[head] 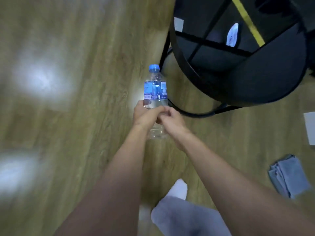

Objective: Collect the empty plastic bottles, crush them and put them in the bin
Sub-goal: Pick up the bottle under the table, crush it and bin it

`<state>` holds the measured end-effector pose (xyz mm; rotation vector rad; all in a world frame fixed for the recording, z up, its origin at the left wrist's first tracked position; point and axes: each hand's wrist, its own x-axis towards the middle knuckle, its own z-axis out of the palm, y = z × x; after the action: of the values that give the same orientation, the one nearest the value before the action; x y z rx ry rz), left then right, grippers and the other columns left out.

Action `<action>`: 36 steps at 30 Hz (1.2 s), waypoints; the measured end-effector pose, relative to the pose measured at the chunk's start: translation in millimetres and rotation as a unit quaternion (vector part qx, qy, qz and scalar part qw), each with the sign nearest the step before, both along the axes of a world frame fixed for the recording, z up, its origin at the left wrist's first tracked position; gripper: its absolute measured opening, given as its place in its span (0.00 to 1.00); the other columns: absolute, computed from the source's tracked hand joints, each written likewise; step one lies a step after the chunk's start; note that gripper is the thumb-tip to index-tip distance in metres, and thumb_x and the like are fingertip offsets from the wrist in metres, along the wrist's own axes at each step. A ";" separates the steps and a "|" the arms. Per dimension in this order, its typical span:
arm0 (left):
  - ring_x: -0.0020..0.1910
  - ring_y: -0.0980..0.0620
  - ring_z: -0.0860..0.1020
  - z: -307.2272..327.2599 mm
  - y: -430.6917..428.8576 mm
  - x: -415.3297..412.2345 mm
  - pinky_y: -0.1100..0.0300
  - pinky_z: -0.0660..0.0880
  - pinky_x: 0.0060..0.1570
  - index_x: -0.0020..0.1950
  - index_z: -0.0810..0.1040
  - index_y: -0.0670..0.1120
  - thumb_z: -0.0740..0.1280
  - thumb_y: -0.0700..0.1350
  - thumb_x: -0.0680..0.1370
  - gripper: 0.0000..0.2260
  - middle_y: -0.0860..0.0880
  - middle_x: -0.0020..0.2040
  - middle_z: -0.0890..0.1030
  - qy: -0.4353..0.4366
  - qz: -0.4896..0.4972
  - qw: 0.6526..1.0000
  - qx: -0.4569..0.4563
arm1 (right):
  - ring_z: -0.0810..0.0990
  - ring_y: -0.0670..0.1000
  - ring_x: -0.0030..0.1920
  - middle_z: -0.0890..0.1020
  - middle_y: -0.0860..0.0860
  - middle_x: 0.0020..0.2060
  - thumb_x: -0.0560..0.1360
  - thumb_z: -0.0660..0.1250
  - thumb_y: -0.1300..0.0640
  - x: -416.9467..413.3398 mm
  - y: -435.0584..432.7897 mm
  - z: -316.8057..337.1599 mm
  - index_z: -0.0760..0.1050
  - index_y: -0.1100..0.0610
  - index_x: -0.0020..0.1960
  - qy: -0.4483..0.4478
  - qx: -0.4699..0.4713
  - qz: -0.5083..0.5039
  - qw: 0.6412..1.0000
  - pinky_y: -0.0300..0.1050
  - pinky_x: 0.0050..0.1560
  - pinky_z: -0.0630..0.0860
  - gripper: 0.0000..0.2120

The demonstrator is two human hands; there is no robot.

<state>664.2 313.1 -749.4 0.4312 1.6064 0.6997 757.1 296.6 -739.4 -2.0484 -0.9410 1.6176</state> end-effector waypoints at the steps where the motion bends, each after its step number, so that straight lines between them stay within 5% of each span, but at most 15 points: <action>1: 0.41 0.45 0.84 32.9 -0.6 -13.7 0.49 0.82 0.42 0.57 0.76 0.42 0.80 0.41 0.62 0.26 0.45 0.47 0.84 -0.002 0.009 1.000 0.009 | 0.81 0.48 0.43 0.82 0.51 0.48 0.77 0.61 0.61 -15.1 1.1 31.4 0.75 0.56 0.61 0.002 0.009 -0.006 1.000 0.31 0.32 0.72 0.14; 3: 0.33 0.51 0.81 102.8 0.5 -42.1 0.55 0.79 0.33 0.57 0.77 0.44 0.81 0.42 0.62 0.26 0.49 0.43 0.84 -0.009 0.022 0.999 0.031 | 0.80 0.50 0.43 0.81 0.53 0.49 0.78 0.58 0.61 -42.7 6.1 97.5 0.76 0.57 0.62 0.005 0.021 0.001 1.000 0.32 0.33 0.73 0.15; 7: 0.28 0.56 0.75 252.5 13.2 -95.7 0.62 0.75 0.32 0.52 0.79 0.51 0.80 0.46 0.65 0.19 0.54 0.41 0.83 -0.008 0.038 0.994 0.102 | 0.80 0.57 0.59 0.82 0.56 0.57 0.78 0.57 0.59 -86.0 30.7 240.4 0.77 0.54 0.61 0.030 0.079 -0.008 0.996 0.56 0.61 0.77 0.16; 12: 0.32 0.53 0.75 426.0 11.3 -144.4 0.62 0.76 0.35 0.52 0.80 0.54 0.79 0.46 0.68 0.15 0.56 0.38 0.83 0.019 0.006 0.980 0.198 | 0.81 0.43 0.39 0.82 0.44 0.43 0.78 0.62 0.47 -118.1 56.6 415.7 0.75 0.48 0.53 0.170 0.143 -0.025 0.975 0.45 0.40 0.76 0.08; 15: 0.37 0.51 0.74 511.3 -2.1 -170.1 0.59 0.74 0.40 0.58 0.80 0.55 0.78 0.45 0.69 0.19 0.53 0.36 0.77 0.059 -0.046 0.965 0.252 | 0.83 0.46 0.43 0.84 0.47 0.49 0.75 0.66 0.41 -134.2 69.1 508.8 0.75 0.48 0.58 0.220 0.186 -0.018 0.957 0.44 0.37 0.79 0.16; 18: 0.36 0.55 0.74 585.9 -21.0 -200.8 0.66 0.72 0.37 0.64 0.78 0.53 0.79 0.44 0.68 0.25 0.48 0.41 0.78 0.120 -0.092 0.946 0.286 | 0.84 0.50 0.39 0.85 0.47 0.46 0.73 0.68 0.37 -157.5 67.5 590.8 0.77 0.50 0.57 0.278 0.194 -0.018 0.941 0.48 0.37 0.81 0.20; 21: 0.36 0.58 0.76 638.5 -45.1 -240.5 0.71 0.71 0.35 0.67 0.77 0.50 0.79 0.45 0.68 0.28 0.47 0.46 0.81 0.187 -0.054 0.931 0.308 | 0.84 0.53 0.42 0.84 0.52 0.53 0.76 0.67 0.41 -191.1 58.2 646.2 0.77 0.54 0.61 0.312 0.199 0.020 0.929 0.48 0.34 0.81 0.21; 24: 0.42 0.53 0.79 669.1 -77.1 -285.8 0.61 0.77 0.43 0.59 0.81 0.55 0.75 0.56 0.70 0.19 0.46 0.51 0.83 0.228 0.047 0.916 0.327 | 0.83 0.55 0.47 0.84 0.55 0.56 0.77 0.66 0.44 -234.5 45.5 689.3 0.78 0.56 0.58 0.340 0.218 0.057 0.913 0.54 0.38 0.82 0.17; 29: 0.28 0.51 0.77 697.9 -123.4 -364.4 0.57 0.78 0.29 0.53 0.78 0.52 0.65 0.65 0.75 0.18 0.45 0.47 0.80 0.122 0.217 0.922 0.296 | 0.84 0.55 0.43 0.83 0.52 0.48 0.77 0.67 0.46 -319.3 12.9 746.2 0.75 0.52 0.48 0.390 0.238 0.105 0.884 0.55 0.38 0.82 0.10; 33: 0.32 0.50 0.76 718.4 -148.5 -434.6 0.63 0.70 0.26 0.52 0.78 0.49 0.66 0.64 0.75 0.20 0.47 0.42 0.79 0.129 0.320 0.872 0.346 | 0.86 0.56 0.44 0.84 0.54 0.49 0.77 0.67 0.45 -395.1 -12.2 773.2 0.74 0.53 0.49 0.404 0.258 0.134 0.867 0.60 0.42 0.83 0.11; 36: 0.33 0.51 0.75 737.6 -170.5 -493.5 0.60 0.68 0.29 0.53 0.79 0.48 0.68 0.64 0.73 0.20 0.46 0.42 0.79 0.129 0.369 0.835 0.388 | 0.85 0.54 0.35 0.84 0.52 0.43 0.77 0.67 0.45 -455.2 -32.7 790.6 0.75 0.52 0.47 0.417 0.271 0.136 0.857 0.56 0.34 0.83 0.10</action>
<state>170.7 142.6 -11.8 0.4886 1.6794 1.9945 301.9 263.9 51.2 -0.7236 -1.1656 1.8298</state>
